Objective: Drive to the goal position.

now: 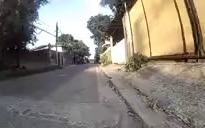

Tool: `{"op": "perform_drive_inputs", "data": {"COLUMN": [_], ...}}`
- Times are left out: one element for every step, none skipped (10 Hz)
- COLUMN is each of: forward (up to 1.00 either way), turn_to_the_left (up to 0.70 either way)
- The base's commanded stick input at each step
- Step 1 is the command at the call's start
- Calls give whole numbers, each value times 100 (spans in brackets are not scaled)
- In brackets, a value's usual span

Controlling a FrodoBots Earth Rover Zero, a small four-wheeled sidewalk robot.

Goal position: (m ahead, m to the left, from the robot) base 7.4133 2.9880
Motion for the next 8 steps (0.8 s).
{"op": "perform_drive_inputs", "data": {"forward": [91,90,89,89,89,89,89,89], "turn_to_the_left": [0,0,0,0,0,0,0,0]}}
